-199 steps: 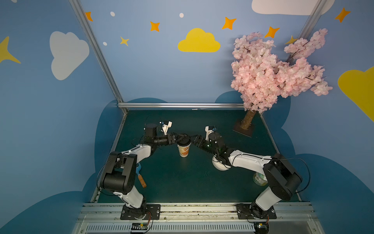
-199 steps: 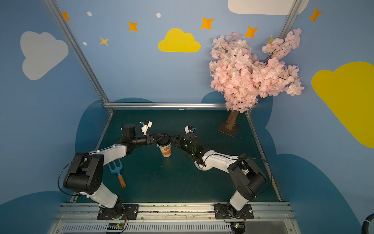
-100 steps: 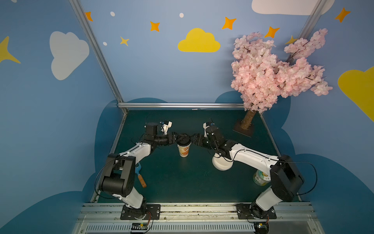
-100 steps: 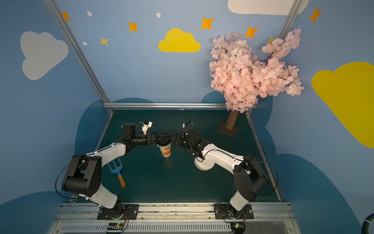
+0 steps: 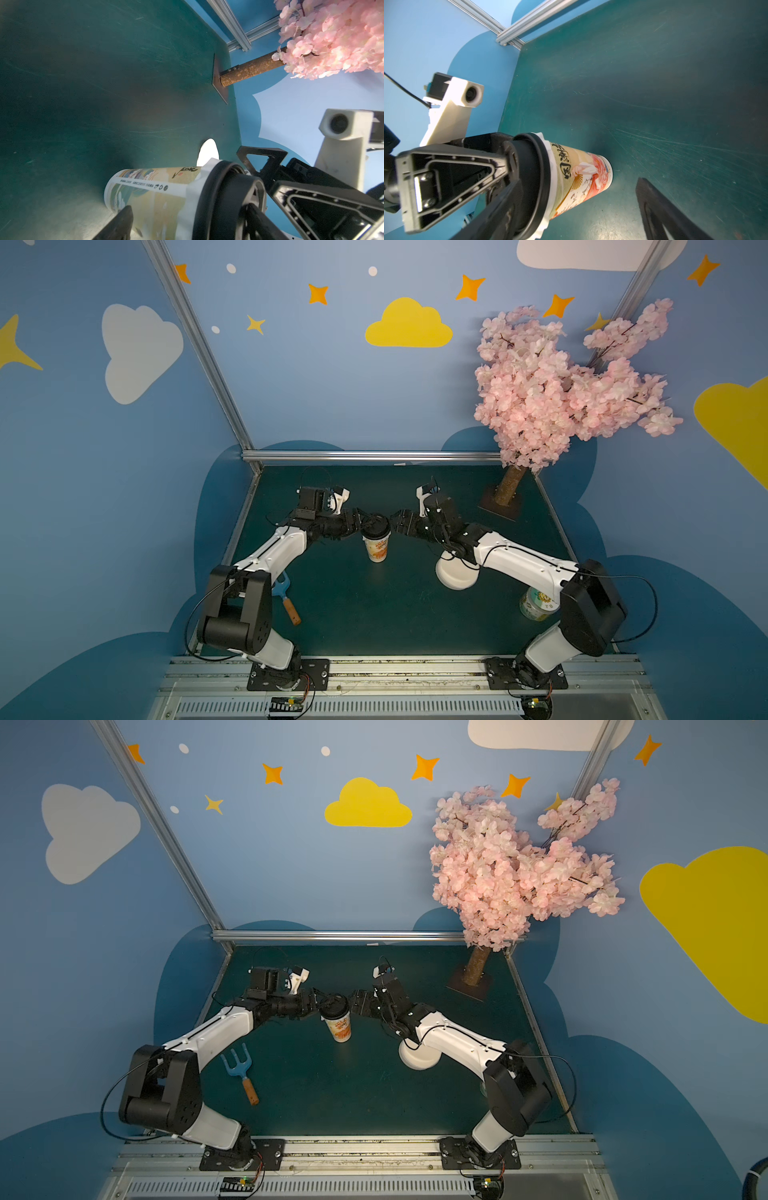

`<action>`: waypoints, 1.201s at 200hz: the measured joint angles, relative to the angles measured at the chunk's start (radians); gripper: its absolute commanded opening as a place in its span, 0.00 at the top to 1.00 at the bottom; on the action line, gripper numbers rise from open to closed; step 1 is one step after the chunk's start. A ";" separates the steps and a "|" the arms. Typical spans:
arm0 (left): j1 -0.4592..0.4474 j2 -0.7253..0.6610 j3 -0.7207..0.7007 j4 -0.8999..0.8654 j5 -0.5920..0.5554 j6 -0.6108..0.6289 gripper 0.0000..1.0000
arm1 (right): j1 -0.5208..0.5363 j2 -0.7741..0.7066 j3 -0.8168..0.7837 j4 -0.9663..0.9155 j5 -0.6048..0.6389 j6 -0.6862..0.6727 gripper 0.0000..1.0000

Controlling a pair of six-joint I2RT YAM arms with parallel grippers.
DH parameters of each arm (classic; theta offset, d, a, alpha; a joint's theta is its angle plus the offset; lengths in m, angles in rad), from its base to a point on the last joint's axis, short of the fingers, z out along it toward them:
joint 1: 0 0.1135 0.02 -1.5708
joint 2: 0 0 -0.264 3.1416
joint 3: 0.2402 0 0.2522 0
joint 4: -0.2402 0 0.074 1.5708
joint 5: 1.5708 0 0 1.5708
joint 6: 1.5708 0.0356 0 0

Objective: Put the leak-proof paper on the milk tea cups
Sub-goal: Secure the cup lid on the cup, then reset both arms

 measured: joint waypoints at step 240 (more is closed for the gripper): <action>0.197 -0.317 -0.655 0.441 -0.835 0.361 0.00 | -0.597 -0.687 -0.863 0.167 0.420 -0.601 0.03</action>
